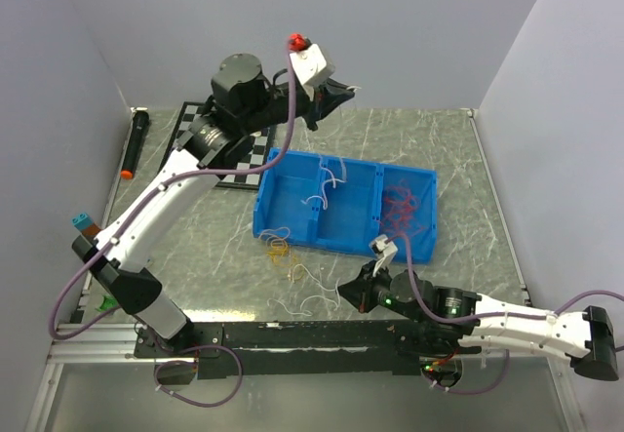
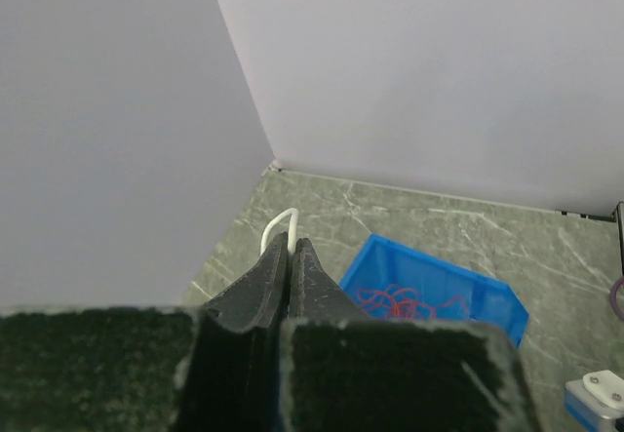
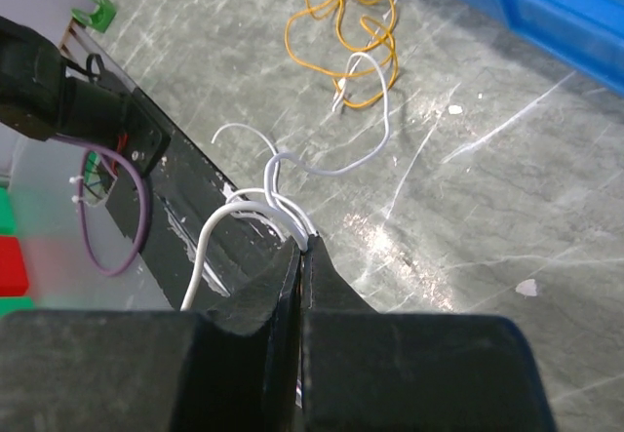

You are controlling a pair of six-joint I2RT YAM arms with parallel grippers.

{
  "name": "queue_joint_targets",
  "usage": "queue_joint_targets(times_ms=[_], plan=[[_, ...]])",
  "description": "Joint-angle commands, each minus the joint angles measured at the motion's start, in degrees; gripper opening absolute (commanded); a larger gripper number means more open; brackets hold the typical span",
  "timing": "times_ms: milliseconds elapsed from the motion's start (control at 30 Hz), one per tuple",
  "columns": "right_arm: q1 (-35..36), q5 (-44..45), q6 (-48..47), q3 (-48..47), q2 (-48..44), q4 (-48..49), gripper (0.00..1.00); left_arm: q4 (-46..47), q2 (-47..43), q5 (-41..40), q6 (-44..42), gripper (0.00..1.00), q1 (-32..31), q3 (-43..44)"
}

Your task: Untangle the cables

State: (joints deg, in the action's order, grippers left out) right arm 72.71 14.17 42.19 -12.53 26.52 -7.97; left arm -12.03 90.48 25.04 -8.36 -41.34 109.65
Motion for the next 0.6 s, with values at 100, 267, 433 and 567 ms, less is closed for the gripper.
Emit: queue_joint_targets(times_ms=[100, 267, 433, 567], plan=[[1.30, 2.08, 0.78, 0.76, 0.81, 3.40, 0.00, 0.87, 1.81, -1.30, -0.78, 0.01, -0.58, 2.24], [1.38, 2.79, 1.31, 1.63, -1.12, 2.61, 0.00, 1.22, 2.77, -1.57, -0.96, 0.01, -1.98, 3.37], [1.38, 2.88, 1.40, 1.90, -1.39, 2.96, 0.00, 1.57, 5.67, -2.62, -3.06, 0.01, -4.53, 9.60], [1.38, 2.79, 1.14, 1.73, -0.42, 3.57, 0.00, 0.69, 8.22, -3.33, -3.24, 0.01, -6.38, 15.60]])
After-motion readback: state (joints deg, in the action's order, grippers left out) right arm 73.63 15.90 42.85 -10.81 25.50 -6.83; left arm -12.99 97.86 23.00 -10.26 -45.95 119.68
